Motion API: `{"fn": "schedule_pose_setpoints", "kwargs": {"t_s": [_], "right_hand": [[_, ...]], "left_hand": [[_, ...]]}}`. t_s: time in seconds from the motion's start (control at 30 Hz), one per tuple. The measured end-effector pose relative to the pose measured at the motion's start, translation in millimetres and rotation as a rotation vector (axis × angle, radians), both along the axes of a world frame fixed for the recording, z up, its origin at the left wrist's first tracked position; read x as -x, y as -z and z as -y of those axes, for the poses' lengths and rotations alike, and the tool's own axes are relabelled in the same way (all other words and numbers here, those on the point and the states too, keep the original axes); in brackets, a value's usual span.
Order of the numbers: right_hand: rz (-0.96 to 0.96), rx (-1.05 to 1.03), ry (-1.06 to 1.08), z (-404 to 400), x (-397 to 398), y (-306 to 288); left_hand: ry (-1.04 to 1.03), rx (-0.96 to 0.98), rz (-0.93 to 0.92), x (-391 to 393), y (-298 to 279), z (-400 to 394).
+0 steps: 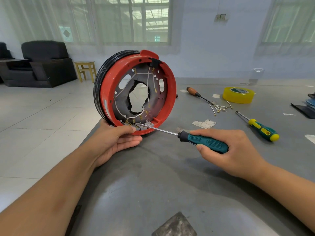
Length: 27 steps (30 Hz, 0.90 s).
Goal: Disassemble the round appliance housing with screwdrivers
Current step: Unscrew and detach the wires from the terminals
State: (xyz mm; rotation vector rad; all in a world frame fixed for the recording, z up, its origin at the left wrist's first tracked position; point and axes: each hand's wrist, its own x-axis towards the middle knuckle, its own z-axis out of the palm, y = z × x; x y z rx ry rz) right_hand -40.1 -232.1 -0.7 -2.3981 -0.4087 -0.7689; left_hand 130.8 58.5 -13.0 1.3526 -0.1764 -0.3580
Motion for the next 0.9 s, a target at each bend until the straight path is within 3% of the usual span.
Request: {"fn": "schedule_pose_setpoints", "kwargs": {"t_s": [0.3,0.6,0.9], "right_hand": [[0.112,0.142,-0.037,-0.7,1.3,2.2],[0.025,-0.214,0.006,5.4,-2.1,3.6],[-0.046,-0.263,0.034,7.5,-1.9,0.7]], "left_hand": [[0.04,0.001,-0.023,-1.2,-1.2,-2.3],[0.103,0.057,-0.103,3.8,-8.0,-8.4],[0.071,-0.164,-0.026,4.4,-10.8,-6.7]]}}
